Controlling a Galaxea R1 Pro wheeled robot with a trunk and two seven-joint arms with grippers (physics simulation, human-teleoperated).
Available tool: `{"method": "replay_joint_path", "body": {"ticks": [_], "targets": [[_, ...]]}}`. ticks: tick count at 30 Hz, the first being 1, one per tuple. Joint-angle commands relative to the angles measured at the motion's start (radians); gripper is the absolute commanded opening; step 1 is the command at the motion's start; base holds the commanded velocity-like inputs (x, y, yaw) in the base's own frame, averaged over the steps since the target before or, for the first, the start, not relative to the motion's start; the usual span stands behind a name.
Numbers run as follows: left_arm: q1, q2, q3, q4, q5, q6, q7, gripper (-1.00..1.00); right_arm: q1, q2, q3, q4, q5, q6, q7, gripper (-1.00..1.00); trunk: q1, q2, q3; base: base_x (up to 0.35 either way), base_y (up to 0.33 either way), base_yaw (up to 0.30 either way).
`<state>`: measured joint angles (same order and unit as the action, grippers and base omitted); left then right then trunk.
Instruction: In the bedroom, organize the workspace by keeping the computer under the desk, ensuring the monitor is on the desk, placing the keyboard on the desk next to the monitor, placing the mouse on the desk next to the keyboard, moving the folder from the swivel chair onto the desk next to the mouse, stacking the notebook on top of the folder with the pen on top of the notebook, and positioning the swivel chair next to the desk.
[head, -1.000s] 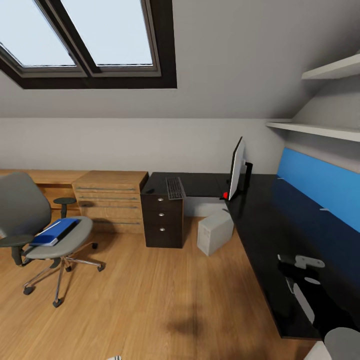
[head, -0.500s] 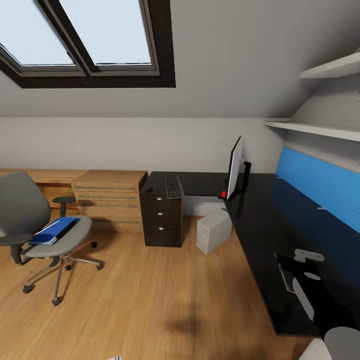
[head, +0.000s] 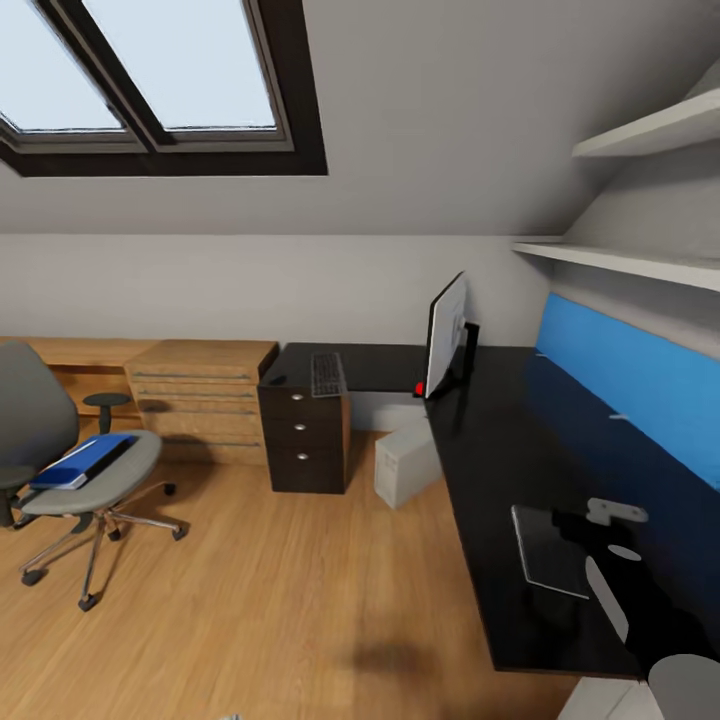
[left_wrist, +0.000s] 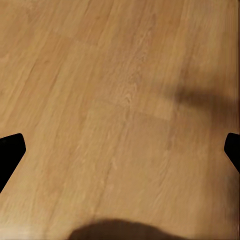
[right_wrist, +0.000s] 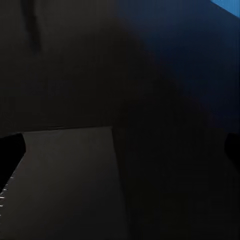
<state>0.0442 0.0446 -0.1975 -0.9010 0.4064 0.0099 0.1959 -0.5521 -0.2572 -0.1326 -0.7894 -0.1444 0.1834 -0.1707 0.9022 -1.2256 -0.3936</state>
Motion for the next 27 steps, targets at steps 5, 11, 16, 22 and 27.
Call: {"method": "replay_joint_path", "body": {"ticks": [5,11,16,22,27], "targets": [[0.0,0.001,-0.005,-0.003,0.009,0.001,0.008,1.0,0.0,-0.001,0.002,-0.002,-0.01,0.006,0.051,1.0,0.0,-0.001,-0.001,0.034,-0.204,0.0],[0.0,0.001,-0.005,-0.003,0.007,0.001,0.007,1.0,0.0,-0.004,0.001,0.021,-0.009,-0.002,0.122,1.0,0.0,-0.001,-0.001,0.018,-0.119,0.0],[0.0,0.0,-0.008,-0.003,0.007,0.001,0.007,1.0,0.0,-0.011,-0.01,0.024,-0.008,0.002,0.185,1.0,0.0,-0.001,-0.001,0.006,-0.011,0.0],[0.0,0.0,-0.009,-0.003,0.007,0.001,0.007,1.0,-0.005,-0.017,-0.035,0.054,-0.007,0.008,0.214,1.0,0.0,-0.001,-0.001,0.001,-0.003,0.0],[0.0,0.0,-0.008,-0.003,0.007,0.001,0.007,1.0,-0.054,-0.02,-0.041,0.107,-0.005,0.019,0.215,1.0,0.0,-0.001,-0.001,0.094,-0.001,0.0]]}}
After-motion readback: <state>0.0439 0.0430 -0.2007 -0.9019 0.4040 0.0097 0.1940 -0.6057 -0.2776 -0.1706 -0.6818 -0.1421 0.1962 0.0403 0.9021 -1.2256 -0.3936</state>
